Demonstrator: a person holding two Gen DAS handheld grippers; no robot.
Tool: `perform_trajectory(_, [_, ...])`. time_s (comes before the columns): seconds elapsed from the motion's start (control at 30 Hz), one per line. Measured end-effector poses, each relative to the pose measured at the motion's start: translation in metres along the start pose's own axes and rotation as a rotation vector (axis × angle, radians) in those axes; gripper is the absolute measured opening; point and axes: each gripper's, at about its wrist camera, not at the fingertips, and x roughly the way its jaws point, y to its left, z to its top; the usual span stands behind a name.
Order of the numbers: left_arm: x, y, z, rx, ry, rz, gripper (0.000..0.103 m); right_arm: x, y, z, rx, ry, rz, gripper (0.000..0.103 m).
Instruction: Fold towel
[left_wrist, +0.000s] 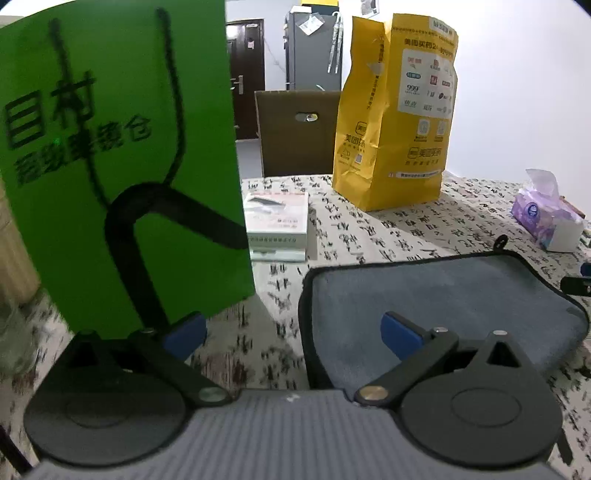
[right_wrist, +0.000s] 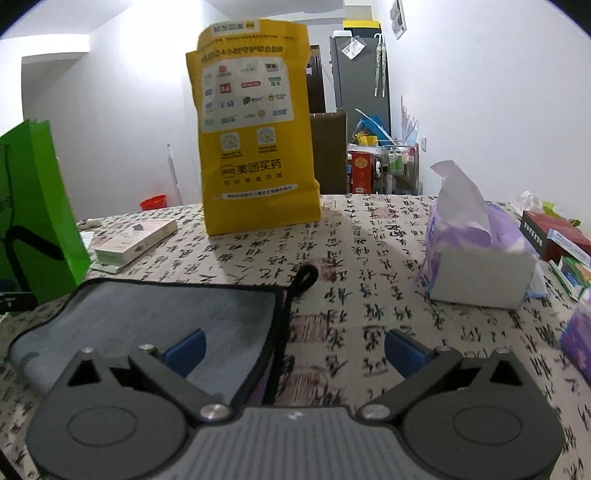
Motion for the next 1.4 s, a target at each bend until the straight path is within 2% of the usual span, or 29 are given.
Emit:
perform_trajectory(0.13, [-0.016, -0.003, -0.012, -0.005, 0.013, 0.003, 0.103, -0.020, 0.005, -0.008, 0.006, -0.011, 0.006, 0.103])
perform_trajectory(0.5, [-0.068, -0.002, -0.033, -0.046, -0.018, 0.007, 0.103, -0.069, 0.022, -0.027, 0.018, -0.053, 0.015, 0.103])
perform_trajectory(0.77, [-0.113, -0.006, -0.053, -0.038, -0.033, 0.021, 0.103, -0.105, 0.039, -0.046, 0.004, -0.079, 0.024, 0.103])
perform_trajectory(1.1, [-0.159, -0.007, -0.084, -0.076, -0.044, -0.013, 0.103, -0.160, 0.074, -0.067, -0.086, -0.125, 0.003, 0.103])
perform_trajectory(1.4, [-0.206, -0.017, -0.101, -0.077, -0.100, -0.038, 0.103, -0.205, 0.094, -0.090, -0.101, -0.148, 0.002, 0.103])
